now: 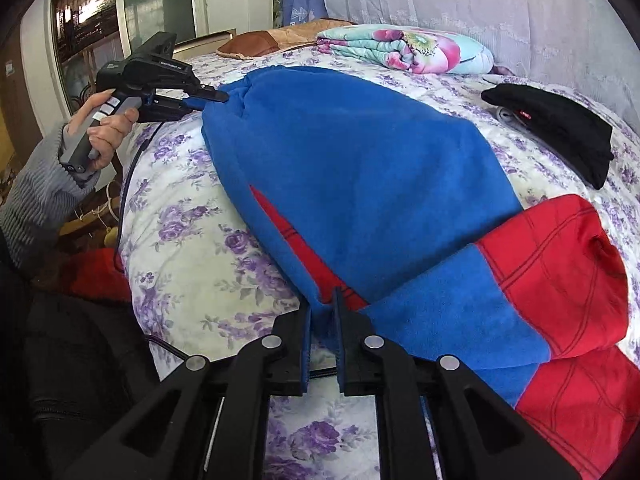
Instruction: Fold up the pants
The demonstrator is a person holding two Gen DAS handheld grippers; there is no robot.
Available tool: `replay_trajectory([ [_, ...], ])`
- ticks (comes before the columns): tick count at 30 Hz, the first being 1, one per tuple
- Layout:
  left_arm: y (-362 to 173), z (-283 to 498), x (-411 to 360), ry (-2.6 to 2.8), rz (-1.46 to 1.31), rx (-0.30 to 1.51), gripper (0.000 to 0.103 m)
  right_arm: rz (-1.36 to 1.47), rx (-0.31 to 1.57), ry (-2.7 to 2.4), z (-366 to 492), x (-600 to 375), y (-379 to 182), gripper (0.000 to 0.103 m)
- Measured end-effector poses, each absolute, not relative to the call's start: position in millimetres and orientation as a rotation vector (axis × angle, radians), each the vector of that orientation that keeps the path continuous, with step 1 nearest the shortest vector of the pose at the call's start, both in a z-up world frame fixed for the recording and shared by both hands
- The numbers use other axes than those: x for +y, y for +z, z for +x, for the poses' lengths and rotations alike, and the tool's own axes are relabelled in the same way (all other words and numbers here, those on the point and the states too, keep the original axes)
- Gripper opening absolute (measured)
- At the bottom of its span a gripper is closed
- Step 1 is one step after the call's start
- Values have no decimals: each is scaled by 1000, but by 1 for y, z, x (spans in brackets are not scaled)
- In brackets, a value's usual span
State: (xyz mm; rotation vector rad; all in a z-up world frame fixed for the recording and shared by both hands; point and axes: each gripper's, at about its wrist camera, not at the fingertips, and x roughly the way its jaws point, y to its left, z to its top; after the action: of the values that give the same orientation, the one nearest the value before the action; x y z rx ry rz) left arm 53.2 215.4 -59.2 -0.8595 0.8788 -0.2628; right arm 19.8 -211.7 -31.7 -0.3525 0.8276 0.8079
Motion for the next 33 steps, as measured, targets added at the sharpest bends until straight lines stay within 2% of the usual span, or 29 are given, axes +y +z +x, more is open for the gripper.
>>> replay_trajectory([
  [2,-48,46,217,-239,-833,862,24,-322,848,822,21,-214,-29,16],
  [3,-39,40,219,-205,-815,838,35,-301,857,835,21,-216,-27,21],
  [4,-30,33,222,-166,-785,804,38,-283,860,842,21,-219,-26,24],
  [6,-9,18,224,-117,-718,727,38,-229,857,853,18,-226,-17,42],
  [8,7,8,221,-123,-684,666,39,-148,826,857,15,-240,-3,53],
  [10,19,9,207,-174,-636,652,50,-37,783,842,16,-259,17,58],
  [15,21,36,125,-390,-460,714,56,155,690,451,57,-296,47,76],
  [20,-10,59,61,-506,-403,815,59,63,743,168,125,-268,30,77],
  [23,-27,66,48,-513,-408,851,60,-14,779,73,147,-255,11,77],
  [25,-34,70,46,-513,-415,866,62,-53,807,59,154,-251,-3,67],
  [26,-36,70,47,-513,-422,869,62,-89,816,50,157,-247,-9,49],
  [27,-38,72,48,-511,-430,874,62,-107,840,52,160,-247,-18,27],
  [29,-41,74,52,-513,-440,880,62,-45,851,93,163,-261,-25,8],
  [30,-41,74,54,-512,-444,882,63,-19,819,100,156,-268,-21,3],
  [33,-39,74,53,-509,-440,883,64,97,703,118,120,-308,10,3],
])
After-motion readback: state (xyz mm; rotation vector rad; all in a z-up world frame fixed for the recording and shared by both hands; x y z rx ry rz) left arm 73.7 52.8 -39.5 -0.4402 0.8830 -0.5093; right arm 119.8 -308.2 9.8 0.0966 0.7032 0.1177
